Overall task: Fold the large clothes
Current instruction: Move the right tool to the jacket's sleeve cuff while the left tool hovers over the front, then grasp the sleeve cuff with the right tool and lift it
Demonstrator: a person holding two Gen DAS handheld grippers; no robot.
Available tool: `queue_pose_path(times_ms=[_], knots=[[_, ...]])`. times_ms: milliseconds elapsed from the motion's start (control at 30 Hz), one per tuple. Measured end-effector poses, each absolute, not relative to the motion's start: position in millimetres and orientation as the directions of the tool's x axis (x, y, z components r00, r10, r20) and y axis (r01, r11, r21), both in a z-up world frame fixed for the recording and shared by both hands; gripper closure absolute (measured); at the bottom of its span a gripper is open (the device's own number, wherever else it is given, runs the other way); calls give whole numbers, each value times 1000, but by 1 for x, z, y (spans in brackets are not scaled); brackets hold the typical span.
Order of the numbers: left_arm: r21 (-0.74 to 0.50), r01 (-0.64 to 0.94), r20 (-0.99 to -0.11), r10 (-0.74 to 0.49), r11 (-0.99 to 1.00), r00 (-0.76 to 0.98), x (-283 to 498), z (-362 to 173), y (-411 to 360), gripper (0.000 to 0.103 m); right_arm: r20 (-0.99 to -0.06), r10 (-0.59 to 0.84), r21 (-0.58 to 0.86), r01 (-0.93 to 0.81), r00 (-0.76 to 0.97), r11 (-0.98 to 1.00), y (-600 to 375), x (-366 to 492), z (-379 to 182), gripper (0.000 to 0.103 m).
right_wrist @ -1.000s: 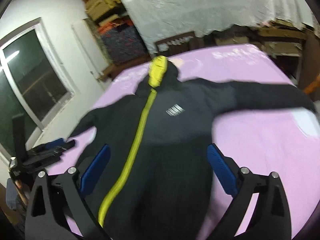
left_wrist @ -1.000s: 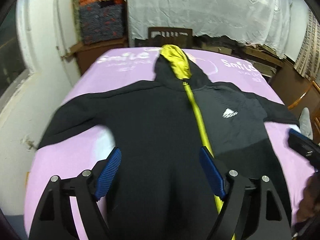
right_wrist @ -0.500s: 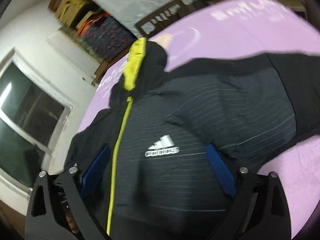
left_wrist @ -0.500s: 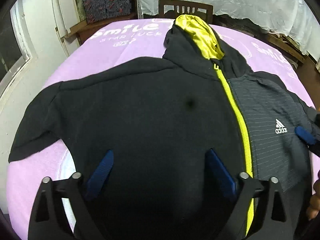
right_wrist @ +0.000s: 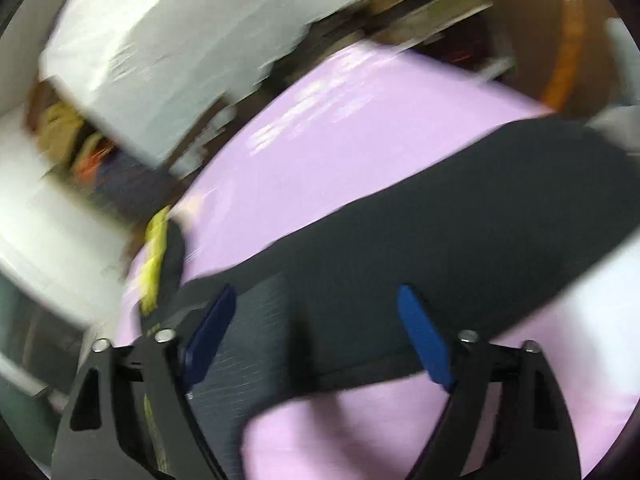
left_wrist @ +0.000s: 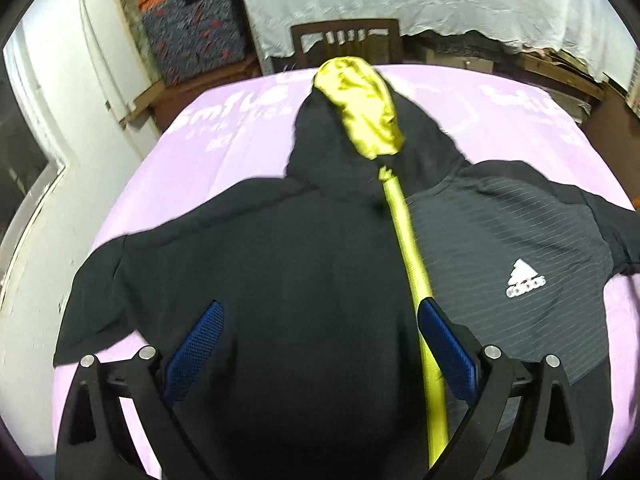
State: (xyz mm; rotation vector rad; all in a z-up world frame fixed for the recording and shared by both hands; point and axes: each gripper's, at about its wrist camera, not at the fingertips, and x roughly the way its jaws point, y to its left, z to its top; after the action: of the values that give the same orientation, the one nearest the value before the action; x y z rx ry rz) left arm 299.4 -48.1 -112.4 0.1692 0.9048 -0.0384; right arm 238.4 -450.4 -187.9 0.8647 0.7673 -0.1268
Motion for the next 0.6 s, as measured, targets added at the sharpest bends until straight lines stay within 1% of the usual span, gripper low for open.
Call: queue_pose_path(times_ms=[100, 167, 233, 267, 300, 367, 400, 467, 600], knots=[[95, 118, -798, 5, 988, 603, 305, -125, -54, 5, -599, 191, 732, 435, 778, 524, -488, 206, -186, 19], [70, 111, -809, -9, 991, 588, 310, -136, -51, 5, -575, 160, 753, 444, 802, 486, -500, 185, -182, 19], [42, 110, -821, -28, 993, 570, 315, -146, -46, 4, -624, 79, 704, 515, 777, 489, -507, 168, -177, 20], [28, 105, -822, -37, 994, 568, 316, -147, -43, 4, -653, 35, 677, 562, 757, 476, -512, 160, -177, 21], [12, 93, -823, -43, 996, 566, 317, -147, -39, 4, -663, 21, 670, 580, 749, 462, -514, 156, -179, 24], [-27, 88, -830, -71, 996, 554, 318, -149, -34, 4, -677, -3, 665, 613, 736, 426, -522, 148, -183, 35], [-32, 88, -830, -76, 996, 552, 318, -150, -33, 4, -690, -23, 652, 635, 724, 415, -525, 145, -185, 37], [-26, 94, -830, -74, 995, 554, 318, -150, -33, 3, -698, -41, 640, 647, 715, 414, -520, 150, -188, 46], [-18, 104, -829, -73, 994, 555, 316, -151, -35, 3, -688, -90, 647, 665, 720, 373, -528, 157, -196, 51]])
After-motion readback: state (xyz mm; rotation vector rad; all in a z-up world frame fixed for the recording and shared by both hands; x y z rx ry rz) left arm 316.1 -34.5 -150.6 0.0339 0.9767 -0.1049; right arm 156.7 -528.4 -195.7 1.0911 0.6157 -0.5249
